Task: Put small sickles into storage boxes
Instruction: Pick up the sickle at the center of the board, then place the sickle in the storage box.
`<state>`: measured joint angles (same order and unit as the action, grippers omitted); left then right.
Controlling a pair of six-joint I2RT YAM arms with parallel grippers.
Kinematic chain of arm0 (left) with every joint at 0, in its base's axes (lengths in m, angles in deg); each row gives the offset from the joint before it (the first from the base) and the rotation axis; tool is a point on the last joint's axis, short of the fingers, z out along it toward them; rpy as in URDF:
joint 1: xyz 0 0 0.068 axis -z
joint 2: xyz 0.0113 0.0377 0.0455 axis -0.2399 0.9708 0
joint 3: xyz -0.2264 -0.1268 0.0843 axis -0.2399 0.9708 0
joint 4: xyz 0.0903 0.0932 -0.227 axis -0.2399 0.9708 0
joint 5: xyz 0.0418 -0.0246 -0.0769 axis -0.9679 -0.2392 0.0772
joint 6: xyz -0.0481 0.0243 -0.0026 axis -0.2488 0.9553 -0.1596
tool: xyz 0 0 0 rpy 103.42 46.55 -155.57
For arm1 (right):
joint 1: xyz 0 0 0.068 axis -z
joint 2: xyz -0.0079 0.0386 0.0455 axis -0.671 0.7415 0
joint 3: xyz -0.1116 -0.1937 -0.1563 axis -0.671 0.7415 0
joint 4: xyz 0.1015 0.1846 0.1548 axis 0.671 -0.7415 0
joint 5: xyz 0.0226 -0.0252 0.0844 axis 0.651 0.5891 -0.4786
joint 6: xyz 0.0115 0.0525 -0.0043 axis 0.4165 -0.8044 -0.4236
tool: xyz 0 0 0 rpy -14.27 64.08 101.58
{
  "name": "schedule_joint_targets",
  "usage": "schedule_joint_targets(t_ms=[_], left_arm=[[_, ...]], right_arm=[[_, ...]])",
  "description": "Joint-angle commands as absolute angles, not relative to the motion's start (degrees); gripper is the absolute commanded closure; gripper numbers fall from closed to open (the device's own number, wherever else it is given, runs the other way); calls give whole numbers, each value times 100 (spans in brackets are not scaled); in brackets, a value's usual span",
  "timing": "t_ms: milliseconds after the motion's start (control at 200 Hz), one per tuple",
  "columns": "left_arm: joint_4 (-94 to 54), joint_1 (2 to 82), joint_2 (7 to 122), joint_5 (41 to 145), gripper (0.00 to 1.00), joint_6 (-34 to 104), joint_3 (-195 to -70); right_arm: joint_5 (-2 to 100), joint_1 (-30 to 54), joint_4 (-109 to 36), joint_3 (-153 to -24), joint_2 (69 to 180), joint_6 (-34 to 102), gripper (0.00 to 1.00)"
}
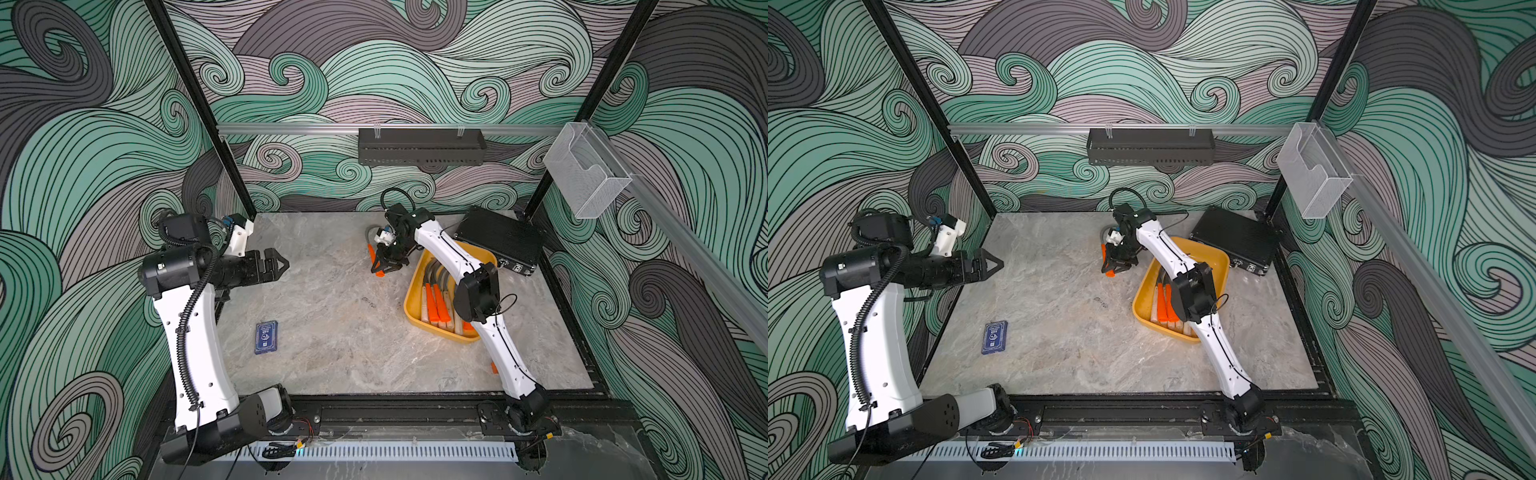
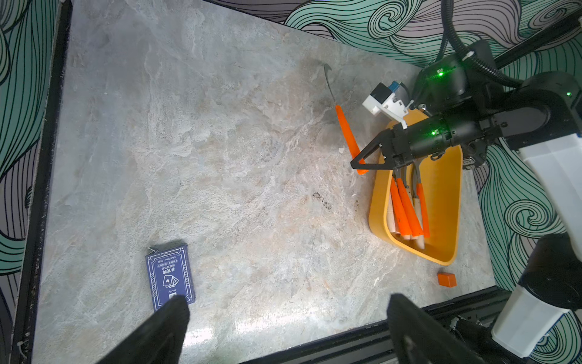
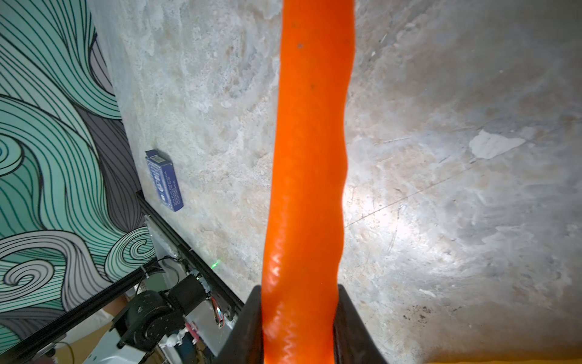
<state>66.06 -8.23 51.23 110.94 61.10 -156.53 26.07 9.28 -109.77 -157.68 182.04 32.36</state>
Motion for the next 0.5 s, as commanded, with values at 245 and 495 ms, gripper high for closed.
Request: schedule_joint_targets(t_ms=[245, 495], left_arm=[[6543, -859, 5079, 11231, 2, 5992, -15823], [6515, -861, 5069, 11295, 2, 5958, -15868]], right_arm=[[1753, 870, -10657, -15227, 17305, 3194, 100], [1390, 746, -10653, -14337, 16506, 3445, 100]])
